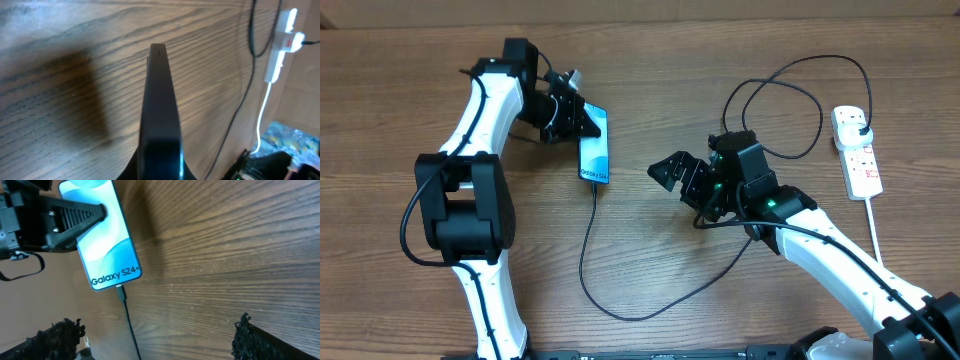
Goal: Plug charger to phone and switch on socket
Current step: 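Lower the phone flat onto the table with the left gripper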
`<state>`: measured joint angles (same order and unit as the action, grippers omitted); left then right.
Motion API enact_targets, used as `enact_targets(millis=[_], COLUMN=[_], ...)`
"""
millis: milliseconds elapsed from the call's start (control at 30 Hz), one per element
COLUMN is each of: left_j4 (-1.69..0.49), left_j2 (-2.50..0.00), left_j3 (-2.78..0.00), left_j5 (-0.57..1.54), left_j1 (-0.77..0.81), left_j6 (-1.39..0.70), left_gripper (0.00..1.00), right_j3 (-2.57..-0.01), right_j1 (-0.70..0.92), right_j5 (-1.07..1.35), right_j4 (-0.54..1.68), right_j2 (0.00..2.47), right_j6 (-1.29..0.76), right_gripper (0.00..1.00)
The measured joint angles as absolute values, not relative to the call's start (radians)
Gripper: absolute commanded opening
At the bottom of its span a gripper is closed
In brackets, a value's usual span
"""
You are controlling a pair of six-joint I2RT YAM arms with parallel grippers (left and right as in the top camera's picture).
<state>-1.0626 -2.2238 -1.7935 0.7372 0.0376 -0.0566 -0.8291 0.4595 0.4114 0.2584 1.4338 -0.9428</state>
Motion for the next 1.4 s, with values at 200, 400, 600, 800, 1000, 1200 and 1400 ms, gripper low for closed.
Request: enact_targets(millis=[200, 400, 600, 800, 1000, 1200, 1400], left_j4=[-0.993, -0.918, -0.892, -0.89, -0.89, -0.891, -0.893], left_j2=[-2.224, -2.224, -2.224, -2.224, -2.224, -2.224, -2.224], left_j3=[-1.711, -1.615, -1.568, -1.565, -1.564, -1.564, -1.562], left_j5=[0.728, 0.728, 0.727, 0.726, 0.725, 0.713, 0.678], left_j1=[0.037, 0.037, 0.037, 0.038, 0.038, 0.038, 0.038], left_j6=[-0.073, -0.088, -0.102, -0.102, -0.105, -0.105, -0.105], left_gripper=[0.04, 0.04, 0.04, 0.05, 0.13, 0.18, 0.27], right_j3=[-0.829, -0.829, -0.829, -0.829, -0.829, -0.829, -0.829], right_j1=[0.46, 0.459, 0.459, 0.46, 0.459, 0.46, 0.46], right_j5=[0.411, 0.411, 0.411, 0.411, 0.411, 0.411, 0.411], right_j4=[0.285, 0.308, 0.31, 0.314, 0.324, 0.325, 0.33], right_j2=[1.434, 1.434, 1.434, 1.434, 1.434, 1.434, 1.434], right_j6=[-0.907, -0.875, -0.866, -0.852, -0.844, -0.841, -0.84], right_gripper=[1.0, 1.0, 1.0, 1.0, 1.0, 1.0, 1.0])
